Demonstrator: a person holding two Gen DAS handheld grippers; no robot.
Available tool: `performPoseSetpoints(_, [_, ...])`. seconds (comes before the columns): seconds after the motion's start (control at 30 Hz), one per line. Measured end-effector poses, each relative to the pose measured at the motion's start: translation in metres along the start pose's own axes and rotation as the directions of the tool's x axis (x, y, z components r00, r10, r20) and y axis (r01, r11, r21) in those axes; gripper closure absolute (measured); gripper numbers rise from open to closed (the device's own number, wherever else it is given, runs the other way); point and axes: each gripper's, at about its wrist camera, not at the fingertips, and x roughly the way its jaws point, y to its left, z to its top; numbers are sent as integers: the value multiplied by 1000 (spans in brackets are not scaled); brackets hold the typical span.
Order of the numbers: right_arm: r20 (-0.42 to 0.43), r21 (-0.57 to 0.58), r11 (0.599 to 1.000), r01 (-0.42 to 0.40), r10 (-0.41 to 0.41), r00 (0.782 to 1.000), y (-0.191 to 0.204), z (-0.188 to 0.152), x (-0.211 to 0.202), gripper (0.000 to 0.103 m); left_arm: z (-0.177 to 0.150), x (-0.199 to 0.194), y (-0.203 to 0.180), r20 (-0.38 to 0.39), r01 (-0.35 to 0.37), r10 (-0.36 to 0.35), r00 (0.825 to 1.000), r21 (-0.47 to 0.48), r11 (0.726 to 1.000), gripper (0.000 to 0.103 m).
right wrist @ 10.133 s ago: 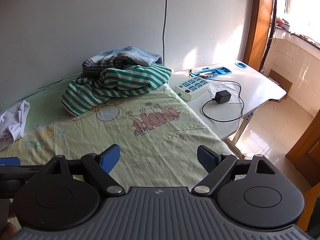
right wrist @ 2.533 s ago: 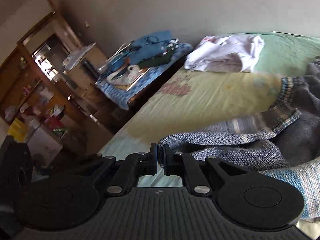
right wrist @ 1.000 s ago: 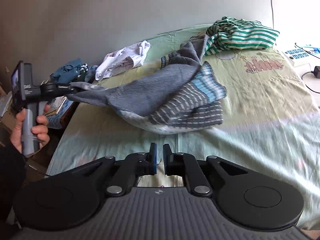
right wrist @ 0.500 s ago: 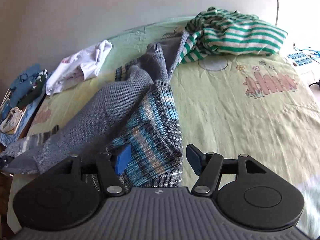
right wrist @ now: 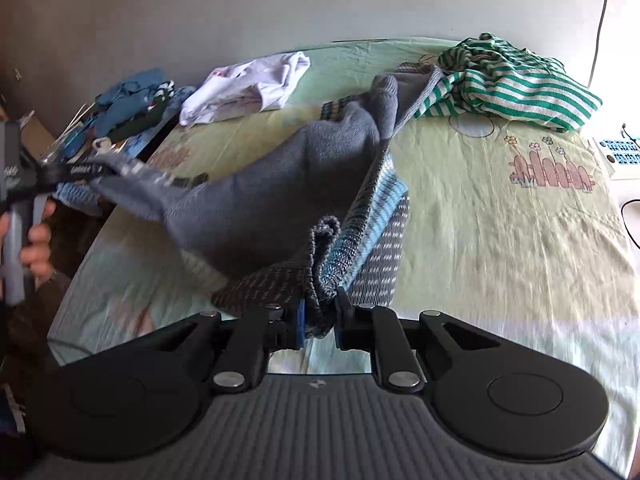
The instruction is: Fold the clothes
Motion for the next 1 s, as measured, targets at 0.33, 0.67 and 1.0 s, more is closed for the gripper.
performPoseSetpoints(0.33, [-121,15,983,-182,182,976,69,-64,3,89,16,15,24,2,-26,26,1000,20,999,95])
performPoseSetpoints(0.67, [-49,-17,990,-137,136,989,25,-2,2,45,-33,0,7,-89,96,-91,992,44,994,76])
performPoseSetpoints(1.0, [134,265,955,134,-174,976,-121,157,103,43,-48,-31,-27,-77,106,-109,991,-46,993,53])
